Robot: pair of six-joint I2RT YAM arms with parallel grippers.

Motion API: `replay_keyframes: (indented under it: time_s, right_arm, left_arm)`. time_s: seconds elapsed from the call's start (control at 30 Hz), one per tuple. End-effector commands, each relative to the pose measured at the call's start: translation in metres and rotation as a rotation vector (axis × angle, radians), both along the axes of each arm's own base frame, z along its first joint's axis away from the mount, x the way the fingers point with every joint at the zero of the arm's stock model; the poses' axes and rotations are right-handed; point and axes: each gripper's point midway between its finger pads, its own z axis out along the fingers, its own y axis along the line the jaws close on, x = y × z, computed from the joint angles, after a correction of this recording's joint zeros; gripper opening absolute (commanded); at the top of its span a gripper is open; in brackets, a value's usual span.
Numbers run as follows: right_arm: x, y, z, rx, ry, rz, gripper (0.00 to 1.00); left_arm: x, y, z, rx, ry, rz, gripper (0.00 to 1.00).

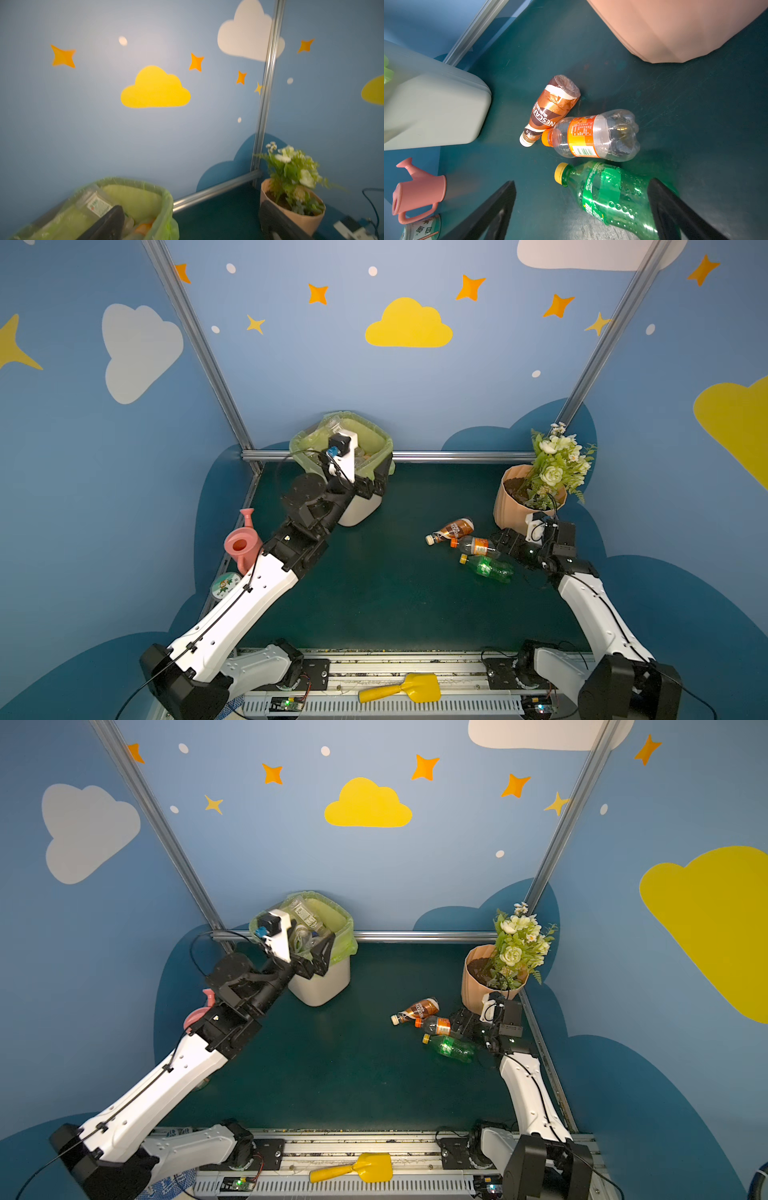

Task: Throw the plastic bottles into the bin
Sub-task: 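Draw the left gripper back by the bin while the right gripper reaches out, then lower the right gripper onto the green yellow-cap bottle and close it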

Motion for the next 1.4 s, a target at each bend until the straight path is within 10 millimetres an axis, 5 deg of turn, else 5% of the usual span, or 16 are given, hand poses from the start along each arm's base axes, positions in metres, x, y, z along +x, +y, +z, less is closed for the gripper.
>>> replay_keyframes:
  time_s: [0.0,0.3,0.47,0.7,1.07,1.37]
  right_arm:
    - [0.007,0.004,0.008,0.001,-0.014,0.009,0.97]
    - [-0.002,0.008,-0.008,-0.126,0.076,0.073,0.96]
    - [-0.013,0.012,-0.016,-0.261,0.147,0.183,0.94]
    - [-0.028,0.017,-0.034,-0.432,0.294,0.368,0.84]
    - [-0.043,0.021,-0.047,-0.679,0.4,0.622,0.82]
    - [-0.056,0.023,-0.072,-0.741,0.509,0.735,0.78]
  left_arm:
    - [-0.012,-0.001,-0.023,0.04,0.031,0.011,1.0]
    - [-0.018,-0.028,-0.123,0.128,0.266,-0.008,1.0]
    - [-0.017,-0.023,-0.157,0.106,0.368,0.034,1.0]
    - [-0.015,-0.007,-0.166,0.08,0.4,0.113,1.0]
    - [-0.021,0.021,-0.172,0.035,0.403,0.166,1.0]
    - [-0.022,0.029,-0.172,0.016,0.414,0.157,1.0]
